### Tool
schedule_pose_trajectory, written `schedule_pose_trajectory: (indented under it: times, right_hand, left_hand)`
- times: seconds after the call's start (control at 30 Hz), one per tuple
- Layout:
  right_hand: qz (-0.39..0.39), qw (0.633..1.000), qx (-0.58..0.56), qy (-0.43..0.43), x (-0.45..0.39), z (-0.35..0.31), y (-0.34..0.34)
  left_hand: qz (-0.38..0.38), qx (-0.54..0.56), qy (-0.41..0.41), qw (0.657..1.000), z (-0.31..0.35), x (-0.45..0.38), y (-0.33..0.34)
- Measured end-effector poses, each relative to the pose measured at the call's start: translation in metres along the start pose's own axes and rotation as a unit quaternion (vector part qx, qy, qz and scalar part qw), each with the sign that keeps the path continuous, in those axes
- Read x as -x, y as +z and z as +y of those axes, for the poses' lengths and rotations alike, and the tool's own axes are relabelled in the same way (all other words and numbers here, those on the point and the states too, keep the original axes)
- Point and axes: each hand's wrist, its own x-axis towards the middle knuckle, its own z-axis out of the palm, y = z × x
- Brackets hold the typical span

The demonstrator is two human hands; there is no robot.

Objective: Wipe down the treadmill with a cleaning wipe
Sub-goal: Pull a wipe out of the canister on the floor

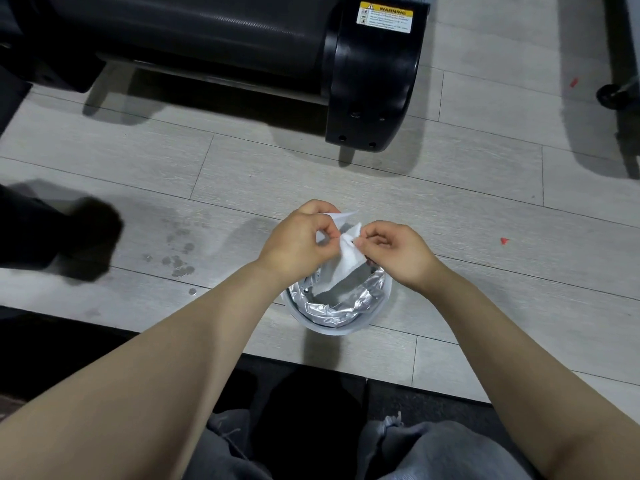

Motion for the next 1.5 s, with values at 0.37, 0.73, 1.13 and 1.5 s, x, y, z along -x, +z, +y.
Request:
schedule_pose_trajectory:
  times: [0.37,0.73,1.13,1.5]
  right_hand:
    - [-0.009,0.983,-0.173,0.06,0.005,0.0,0.018]
    - [0.015,0.99,-0.053,0.132,-0.001,0.024,0.001]
    - [-0.044,0.986,-0.116,0.109,-0.009,0.012,0.016]
    - [-0.021,0.981,-0.173,0.09,-0.006,0.009,0.017]
  left_hand:
    - [-0.003,0.058,-0.015,0.998,-0.006,0.0,0.003]
    - [0.042,0.095,-0.069,0.992,-0.019,0.005,-0.012]
    - [0.002,0.115,-0.079,0.99,-0.021,0.004,-0.009]
    - [-0.061,0.048,-0.136,0.988,-0.002,0.002,-0.011]
